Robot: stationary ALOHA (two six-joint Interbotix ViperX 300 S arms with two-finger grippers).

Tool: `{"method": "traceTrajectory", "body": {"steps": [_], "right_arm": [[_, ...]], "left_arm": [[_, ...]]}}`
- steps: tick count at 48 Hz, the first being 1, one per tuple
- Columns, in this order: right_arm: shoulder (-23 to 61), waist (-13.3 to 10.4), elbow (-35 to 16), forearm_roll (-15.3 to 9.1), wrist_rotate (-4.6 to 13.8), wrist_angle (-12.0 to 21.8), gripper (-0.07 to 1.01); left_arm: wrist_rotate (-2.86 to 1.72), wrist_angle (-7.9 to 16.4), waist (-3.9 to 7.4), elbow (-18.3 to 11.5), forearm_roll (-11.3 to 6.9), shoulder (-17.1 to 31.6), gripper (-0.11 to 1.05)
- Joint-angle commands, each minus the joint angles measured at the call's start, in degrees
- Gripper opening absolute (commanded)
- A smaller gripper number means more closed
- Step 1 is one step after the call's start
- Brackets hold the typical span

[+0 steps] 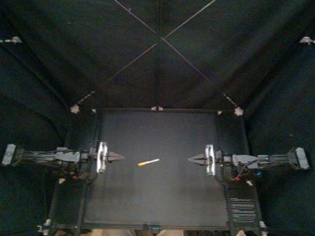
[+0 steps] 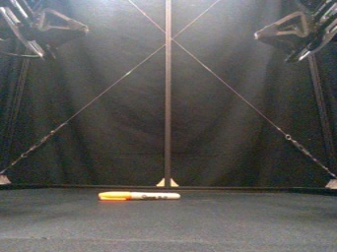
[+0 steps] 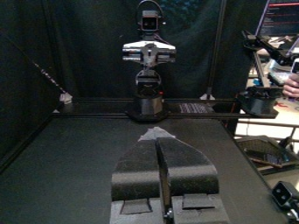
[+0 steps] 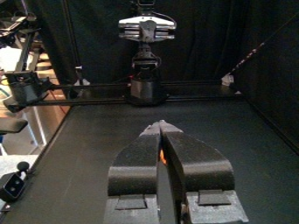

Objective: Uncap the pen

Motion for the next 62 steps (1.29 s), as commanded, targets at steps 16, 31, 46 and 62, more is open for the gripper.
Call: {"method": "traceTrajectory", "body": {"steps": [16,31,46,62], "right_arm": [[19.7,-8.2,-8.3,-0.6,-0.09,0.1,0.00],[43.8,-10.3,-22.2,-10.0,0.09,7.3,0.06],[59.2,-10.0,-34.3,-14.2,-0.35,18.2,0.36],[63.9,-8.3,-38.8,-14.2,-0.26,21.4,0.66]], "left_arm": [[0.26,0.4,-0.44,1.8,-0.09,5.9,-0.03],[0.35,2.7,-0.53,1.8,0.09,15.3,-0.03],[0.35,5.9,-0.62,2.0,0.00,17.0,-0.03],[0.26,7.5,-0.62,2.5,-0.18,17.0,-0.03]]}}
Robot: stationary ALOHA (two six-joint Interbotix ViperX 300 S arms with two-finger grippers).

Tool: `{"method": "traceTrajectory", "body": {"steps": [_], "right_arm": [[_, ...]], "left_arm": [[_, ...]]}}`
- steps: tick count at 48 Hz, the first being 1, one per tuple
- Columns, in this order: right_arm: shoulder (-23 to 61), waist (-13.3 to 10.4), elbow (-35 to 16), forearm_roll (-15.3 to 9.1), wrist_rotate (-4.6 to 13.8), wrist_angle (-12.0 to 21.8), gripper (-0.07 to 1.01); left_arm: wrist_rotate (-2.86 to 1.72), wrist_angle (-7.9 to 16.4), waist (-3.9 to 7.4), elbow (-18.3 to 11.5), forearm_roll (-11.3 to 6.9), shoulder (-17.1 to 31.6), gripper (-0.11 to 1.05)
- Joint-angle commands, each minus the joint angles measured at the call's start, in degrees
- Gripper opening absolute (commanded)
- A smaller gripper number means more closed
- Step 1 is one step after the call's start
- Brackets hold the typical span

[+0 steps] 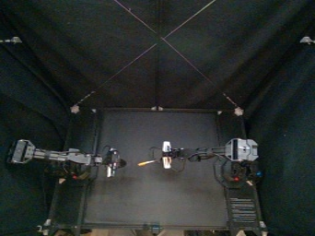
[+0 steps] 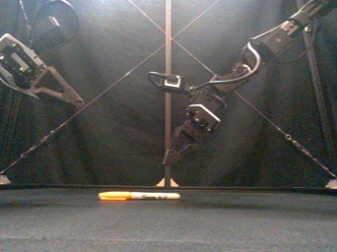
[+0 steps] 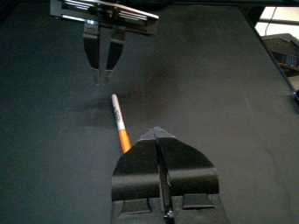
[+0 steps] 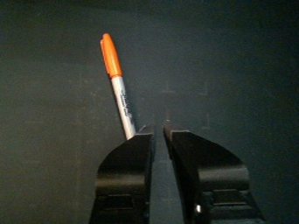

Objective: Uncap the pen

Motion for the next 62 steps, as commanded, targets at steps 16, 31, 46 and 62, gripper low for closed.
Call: {"method": "traceTrajectory", "body": {"steps": [16,31,46,62], "right_arm": [[2.0,1.2,-2.2,3.8,0.18,0.4,0.77],[6.0,1.0,-4.8,5.2,0.18,4.3,0.78],[7.9,1.0,-6.1,5.2,-0.09,10.0,0.63],[4.0,1.3,-6.4,4.6,-0.09,10.7,0.35]], "left_arm": [[0.00,-0.3,-0.09,-0.4,0.00,0.1,-0.03],[0.00,-0.2,0.00,-0.4,0.00,0.1,-0.03],[-0.26,-0.2,0.18,-0.4,-0.09,0.1,-0.02],[-0.26,-0.2,0.97,-2.9,-0.09,0.1,0.32]]}}
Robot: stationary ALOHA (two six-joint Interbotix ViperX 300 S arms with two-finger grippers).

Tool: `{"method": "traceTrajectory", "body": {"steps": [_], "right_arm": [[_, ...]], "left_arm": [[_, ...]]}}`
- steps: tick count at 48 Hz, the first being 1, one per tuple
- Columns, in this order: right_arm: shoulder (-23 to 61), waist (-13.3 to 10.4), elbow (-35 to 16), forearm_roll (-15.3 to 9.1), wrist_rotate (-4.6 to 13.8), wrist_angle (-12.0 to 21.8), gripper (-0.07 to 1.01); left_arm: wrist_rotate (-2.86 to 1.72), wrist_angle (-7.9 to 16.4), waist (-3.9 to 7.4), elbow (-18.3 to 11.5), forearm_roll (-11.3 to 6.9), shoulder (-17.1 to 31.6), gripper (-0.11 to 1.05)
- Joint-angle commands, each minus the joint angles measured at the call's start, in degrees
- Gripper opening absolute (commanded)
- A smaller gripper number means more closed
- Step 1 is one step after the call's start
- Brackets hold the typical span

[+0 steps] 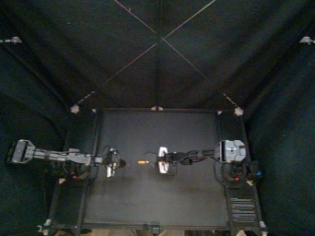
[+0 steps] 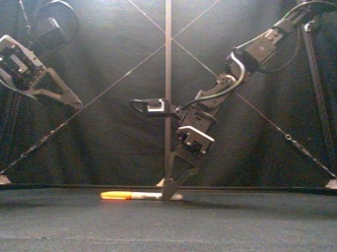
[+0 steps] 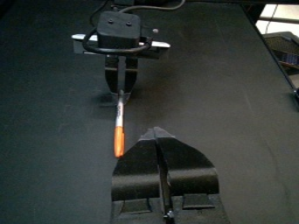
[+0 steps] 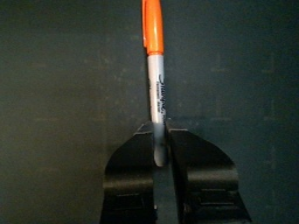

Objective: Uncap the pen

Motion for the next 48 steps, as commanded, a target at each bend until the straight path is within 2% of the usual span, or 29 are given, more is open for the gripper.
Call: {"method": "traceTrajectory", "body": {"steps": [1,6,14,22,31,35,37,40,48], "right_arm": [[-4.6,-0.2,-1.0,-0.4,0.09,0.2,0.35],[-6.5,0.1,-1.4,-1.5,0.35,0.2,0.35],[-8.8,1.5,-2.5,-2.5,0.44,0.9,0.35],[-9.8,3.0,-4.1,-3.2,0.44,2.2,0.35],[-10.0,4.2,-5.1,-4.7,0.79,2.8,0.35],[-10.4,4.3,-5.1,-4.8,0.79,2.9,0.35],[-10.6,4.3,-5.0,-4.8,0.79,2.8,0.35],[-11.2,4.3,-4.9,-4.8,0.79,2.8,0.35],[-12.0,4.3,-4.9,-4.8,0.62,2.7,0.35]], "left_arm": [[0.00,-0.2,0.53,-3.0,0.00,0.0,0.35],[0.00,0.4,1.23,-4.3,0.00,0.1,0.49],[-0.09,2.7,1.93,-6.3,0.00,0.9,0.72],[0.00,5.2,2.46,-8.9,0.00,4.7,0.90],[-0.26,7.0,4.66,-11.1,-0.18,10.5,0.93],[-0.26,7.0,5.45,-11.5,-1.23,12.5,0.93],[-0.09,7.1,5.80,-11.7,-1.85,13.5,0.93],[0.00,7.2,6.15,-12.2,-2.64,15.2,0.93],[0.09,7.6,6.42,-13.5,-3.08,19.2,0.93]]}}
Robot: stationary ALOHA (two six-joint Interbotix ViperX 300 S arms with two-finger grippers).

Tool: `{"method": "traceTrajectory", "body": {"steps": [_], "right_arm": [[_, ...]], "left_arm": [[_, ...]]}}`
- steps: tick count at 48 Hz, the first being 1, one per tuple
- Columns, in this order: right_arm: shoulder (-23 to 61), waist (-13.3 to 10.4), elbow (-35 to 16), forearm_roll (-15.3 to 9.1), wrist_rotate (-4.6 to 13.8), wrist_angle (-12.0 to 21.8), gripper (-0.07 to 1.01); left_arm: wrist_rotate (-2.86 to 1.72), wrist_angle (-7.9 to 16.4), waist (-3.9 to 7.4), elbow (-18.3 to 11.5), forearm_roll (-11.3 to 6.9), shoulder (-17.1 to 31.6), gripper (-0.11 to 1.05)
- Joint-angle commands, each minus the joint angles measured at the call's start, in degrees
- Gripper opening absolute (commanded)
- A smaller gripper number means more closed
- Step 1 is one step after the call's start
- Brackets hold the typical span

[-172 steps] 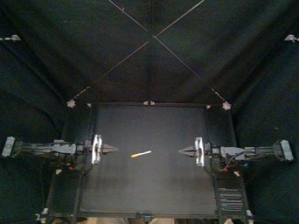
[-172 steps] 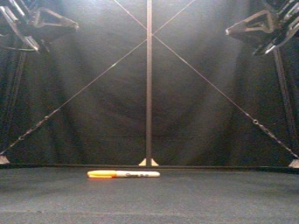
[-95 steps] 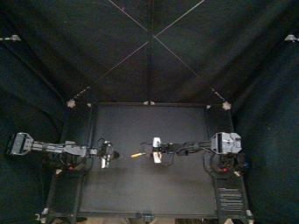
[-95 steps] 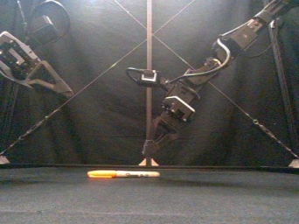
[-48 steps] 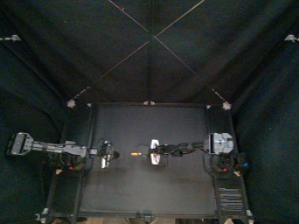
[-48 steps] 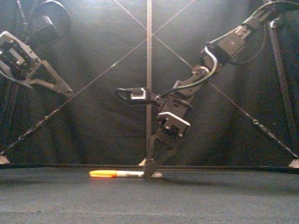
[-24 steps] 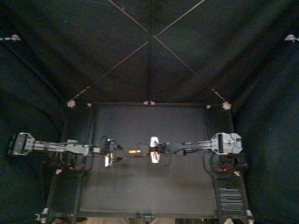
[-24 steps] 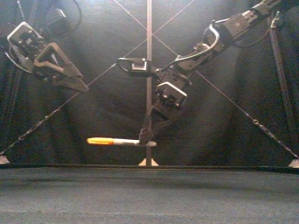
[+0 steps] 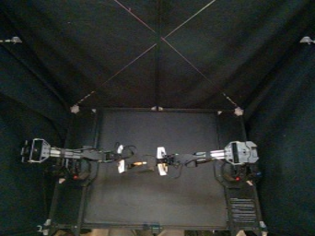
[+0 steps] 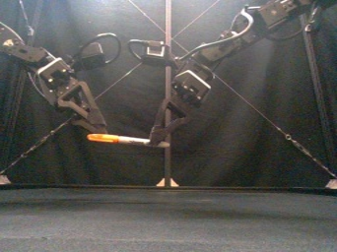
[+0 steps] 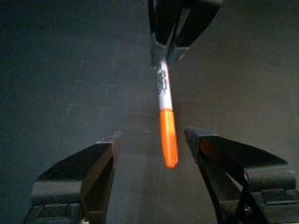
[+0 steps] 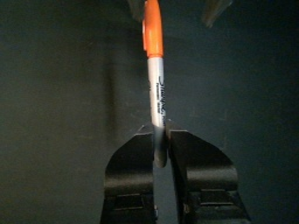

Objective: Uncap the pen

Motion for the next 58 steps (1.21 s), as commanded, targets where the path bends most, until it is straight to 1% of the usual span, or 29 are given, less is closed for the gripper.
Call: {"method": "traceTrajectory", "body": {"steps": [1,3,6,8,9,15,16,18,19,23,25,32,34,35,39,41,42,43,44,46,51,58], "right_arm": [[-3.3,-0.2,-1.1,0.0,-0.09,-0.3,0.35],[-3.3,-0.2,-1.1,-0.1,-0.18,-0.3,0.35],[-3.5,-0.2,-1.1,-0.1,-0.18,-0.4,0.35],[-3.5,-0.2,-1.1,0.0,-0.18,-0.4,0.35],[-3.5,-0.3,-1.1,0.0,-0.18,-0.4,0.35],[-3.6,-0.3,-1.1,-0.1,-0.18,-0.4,0.35],[-3.7,-0.3,-1.1,0.0,-0.18,-0.4,0.35],[-3.6,-0.3,-1.1,-0.1,-0.18,-0.4,0.35],[-3.6,-0.4,-1.1,-0.1,-0.18,-0.4,0.35],[-3.6,-0.3,-1.0,0.0,-0.18,-0.4,0.35],[-3.7,-0.4,-0.9,0.0,-0.09,-0.4,0.35],[-4.8,-0.5,0.4,0.0,0.18,-0.7,0.35],[-5.4,-0.6,1.1,0.0,0.26,-1.1,0.35],[-5.6,-0.7,1.5,0.2,0.26,-1.4,0.35],[-7.2,-1.7,3.7,0.5,0.35,-3.4,0.35],[-7.9,-2.0,4.7,0.9,0.35,-4.6,0.35],[-8.3,-2.1,5.2,1.1,0.35,-5.1,0.35],[-8.5,-2.3,5.7,1.2,0.35,-5.6,0.35],[-8.9,-2.5,6.2,1.4,0.35,-6.1,0.35],[-9.6,-2.6,7.1,1.8,0.35,-6.8,0.35],[-10.9,-3.2,9.1,2.2,0.35,-7.3,0.35],[-11.6,-3.3,10.6,3.2,0.35,-7.4,0.35]], "left_arm": [[0.09,-0.1,0.18,-2.2,-0.35,1.6,0.93],[0.09,-0.1,0.26,-2.4,-0.35,2.0,0.93],[-0.09,-0.4,0.26,-2.5,-0.35,2.3,0.92],[-0.18,-0.4,0.53,-2.5,-0.35,2.4,0.92],[-0.09,-0.4,0.53,-2.5,-0.35,2.4,0.92],[-0.09,-0.2,0.53,-2.5,-0.35,2.3,0.90],[-0.18,-0.2,0.62,-2.5,-0.35,2.3,0.89],[-0.18,-0.2,0.62,-2.5,-0.35,2.4,0.87],[-0.09,-0.2,0.70,-2.5,-0.35,2.3,0.86],[-0.09,-0.2,0.70,-2.5,-0.44,2.3,0.78],[0.00,-0.2,0.70,-2.5,-0.35,2.2,0.74],[0.00,-0.1,0.70,-2.3,-0.35,2.0,0.54],[0.00,-0.1,0.70,-2.2,-0.35,1.8,0.49],[0.09,-0.1,0.70,-2.2,-0.35,1.7,0.47],[0.09,-0.1,0.70,-2.0,-0.35,1.0,0.39],[0.09,0.0,0.70,-2.0,-0.26,0.6,0.37],[0.18,-0.1,0.70,-1.9,-0.26,0.4,0.37],[0.09,-0.1,0.70,-1.9,-0.26,0.3,0.36],[0.18,-0.1,0.62,-1.8,-0.18,0.0,0.36],[0.18,-0.1,0.62,-1.7,-0.18,-0.4,0.36],[0.18,0.1,0.53,-0.9,-0.09,-1.8,0.36],[0.18,0.4,0.35,0.5,-0.26,-3.5,0.36]]}}
